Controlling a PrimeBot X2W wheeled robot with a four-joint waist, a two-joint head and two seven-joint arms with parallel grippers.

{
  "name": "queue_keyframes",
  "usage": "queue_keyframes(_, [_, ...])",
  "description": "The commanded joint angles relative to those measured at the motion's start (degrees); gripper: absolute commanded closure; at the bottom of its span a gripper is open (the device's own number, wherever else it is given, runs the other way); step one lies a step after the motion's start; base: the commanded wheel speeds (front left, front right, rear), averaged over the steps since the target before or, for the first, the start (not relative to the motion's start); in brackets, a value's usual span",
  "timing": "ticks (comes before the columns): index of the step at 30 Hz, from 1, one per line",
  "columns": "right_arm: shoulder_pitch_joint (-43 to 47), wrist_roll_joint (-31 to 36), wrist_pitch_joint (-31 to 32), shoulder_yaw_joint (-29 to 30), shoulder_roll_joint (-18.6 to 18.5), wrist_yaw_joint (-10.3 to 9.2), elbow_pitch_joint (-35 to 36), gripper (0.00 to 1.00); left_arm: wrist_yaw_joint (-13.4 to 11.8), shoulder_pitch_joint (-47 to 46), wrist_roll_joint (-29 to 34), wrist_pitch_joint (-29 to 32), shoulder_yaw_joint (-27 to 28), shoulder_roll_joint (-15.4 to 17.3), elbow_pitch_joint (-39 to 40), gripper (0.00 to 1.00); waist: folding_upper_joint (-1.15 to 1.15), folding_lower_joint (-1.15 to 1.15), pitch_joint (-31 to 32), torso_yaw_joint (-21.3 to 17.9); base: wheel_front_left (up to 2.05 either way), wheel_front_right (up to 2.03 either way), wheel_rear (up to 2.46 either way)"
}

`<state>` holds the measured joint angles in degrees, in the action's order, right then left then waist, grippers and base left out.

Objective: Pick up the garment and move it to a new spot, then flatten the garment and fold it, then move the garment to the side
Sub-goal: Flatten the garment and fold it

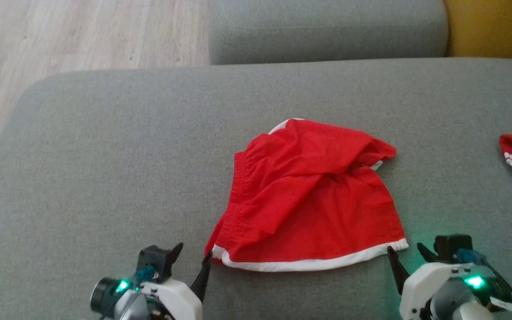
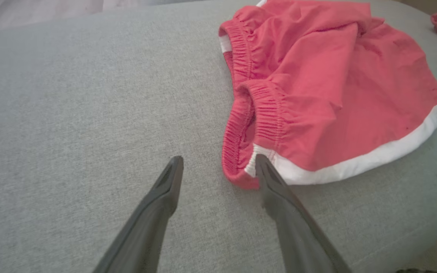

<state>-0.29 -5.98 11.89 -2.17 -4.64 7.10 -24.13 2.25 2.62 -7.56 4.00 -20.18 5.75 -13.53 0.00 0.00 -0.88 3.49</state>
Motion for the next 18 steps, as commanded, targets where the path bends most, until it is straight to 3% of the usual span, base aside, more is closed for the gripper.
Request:
queue_keyframes(1, [-2.9,-0.1,0.5,-1.6,-0.9,0.39,1.7,0.0,0.3,-3.1,0.2,0.7,1.2,0.7,2.4,0.0,0.0,0.0,-0.5,0.2,0.0,0.0,0.0])
queue_keyframes(7, [-4.5,-0.3,2.3,-2.4,-1.6,0.39,2.2,0.0,2.3,-4.0,-0.9,6.3,-0.6,1.9,4.9,0.0,0.0,0.0,-2.4,0.1,0.0,0.0,0.0])
queue_keyframes(18, [-5.2,-1.4,3.1,-4.0,-2.8,0.39,2.5,0.0,3.5,-5.4,-3.7,10.1,-2.3,2.0,8.5,0.0,0.0,0.0,-4.3,-0.4,0.0,0.0,0.0])
